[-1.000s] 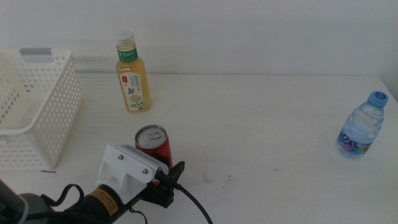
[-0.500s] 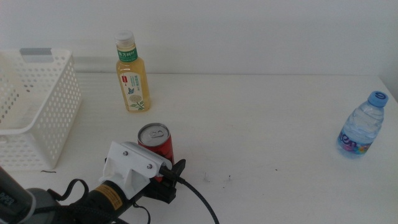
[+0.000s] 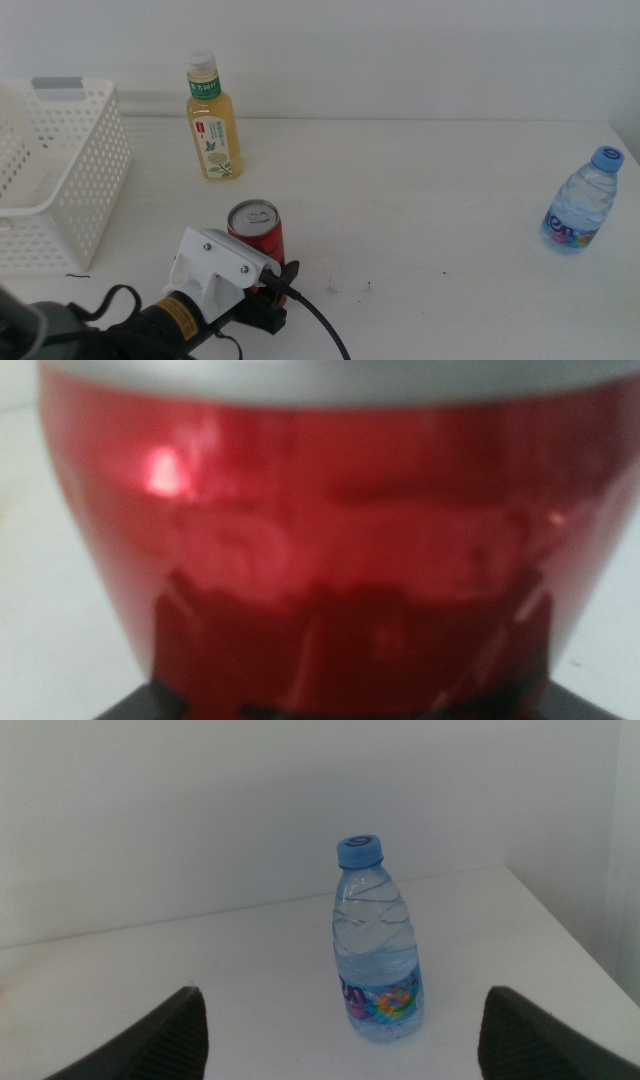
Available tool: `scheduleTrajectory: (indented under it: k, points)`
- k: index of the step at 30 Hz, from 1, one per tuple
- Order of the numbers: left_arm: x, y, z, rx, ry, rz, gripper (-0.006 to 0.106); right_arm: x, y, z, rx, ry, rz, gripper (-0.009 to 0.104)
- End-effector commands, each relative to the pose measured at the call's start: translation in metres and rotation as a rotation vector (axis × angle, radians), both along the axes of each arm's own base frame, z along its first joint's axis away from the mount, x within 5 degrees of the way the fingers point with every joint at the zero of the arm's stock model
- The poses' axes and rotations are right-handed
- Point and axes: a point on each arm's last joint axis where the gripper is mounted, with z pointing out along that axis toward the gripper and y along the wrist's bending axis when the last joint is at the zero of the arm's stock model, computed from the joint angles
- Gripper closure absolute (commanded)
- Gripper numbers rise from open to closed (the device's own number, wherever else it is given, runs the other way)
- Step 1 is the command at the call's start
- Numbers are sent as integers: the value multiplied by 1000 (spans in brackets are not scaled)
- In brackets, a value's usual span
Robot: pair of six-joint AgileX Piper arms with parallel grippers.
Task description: Use arms to grab the bottles and put them into the dustbin to the left of the table.
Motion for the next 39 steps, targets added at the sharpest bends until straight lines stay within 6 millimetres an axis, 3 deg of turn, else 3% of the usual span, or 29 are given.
scheduleTrajectory:
  k: [1, 7, 13, 20, 26, 33, 39]
  points:
    - [-5, 1, 13, -61, 0, -1, 102, 0, 0, 0, -8, -10, -5, 9]
    - [-11, 7, 58, -39, 81, 43, 102, 0, 0, 0, -8, -10, -5, 9]
    - [-2, 14, 131, 169, 233, 130, 102, 0, 0, 0, -8, -10, -5, 9]
    - [12, 16, 195, 319, 316, 186, 102, 0, 0, 0, -8, -10, -5, 9]
    - [23, 25, 246, 269, 334, 259, 102, 0, 0, 0, -8, -10, -5, 9]
    - [64, 94, 280, 293, 562, 385, 102, 0, 0, 0, -8, -10, -5, 9]
    - [109, 173, 282, 251, 652, 442, 102, 0, 0, 0, -8, -10, -5, 9]
